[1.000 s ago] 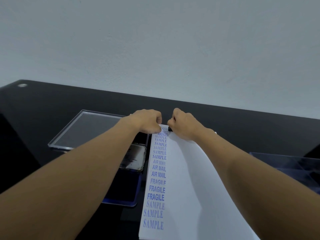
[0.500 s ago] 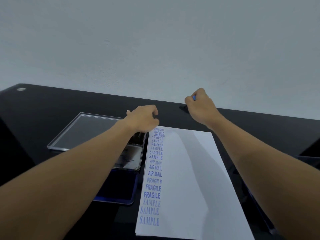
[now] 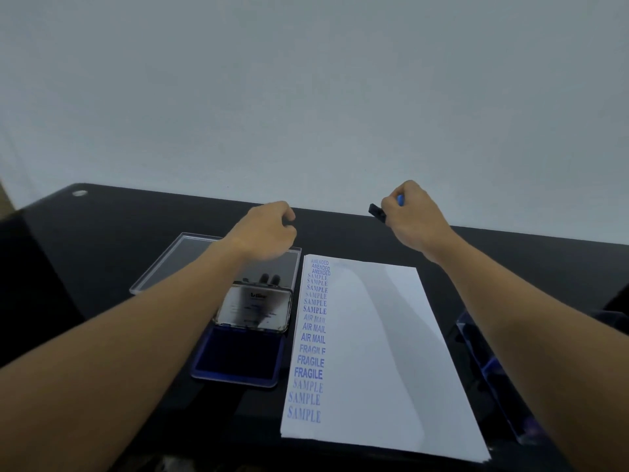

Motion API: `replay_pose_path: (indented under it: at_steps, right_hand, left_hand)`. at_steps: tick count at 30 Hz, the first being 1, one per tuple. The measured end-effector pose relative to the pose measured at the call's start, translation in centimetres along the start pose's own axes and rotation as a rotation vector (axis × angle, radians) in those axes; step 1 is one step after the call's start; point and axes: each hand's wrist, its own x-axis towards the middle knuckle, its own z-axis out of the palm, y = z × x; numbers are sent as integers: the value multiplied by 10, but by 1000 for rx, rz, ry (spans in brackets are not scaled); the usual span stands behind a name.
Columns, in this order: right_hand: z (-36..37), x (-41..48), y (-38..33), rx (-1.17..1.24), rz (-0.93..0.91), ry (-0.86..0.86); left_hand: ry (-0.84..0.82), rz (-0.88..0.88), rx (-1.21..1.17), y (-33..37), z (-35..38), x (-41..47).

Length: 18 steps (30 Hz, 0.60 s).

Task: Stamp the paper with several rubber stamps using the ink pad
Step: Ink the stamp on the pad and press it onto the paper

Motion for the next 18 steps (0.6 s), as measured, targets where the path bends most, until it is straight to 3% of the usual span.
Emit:
replay_pose_path:
  at_steps: [12,18]
  right_hand:
    - [19,-93,-37,17,-106,-202]
    - [45,-133,-61,32,-168,-281]
  left_hand:
    - [16,-29,93,-28,-20,-110]
    - [102,-102,88,-62,-15,-155]
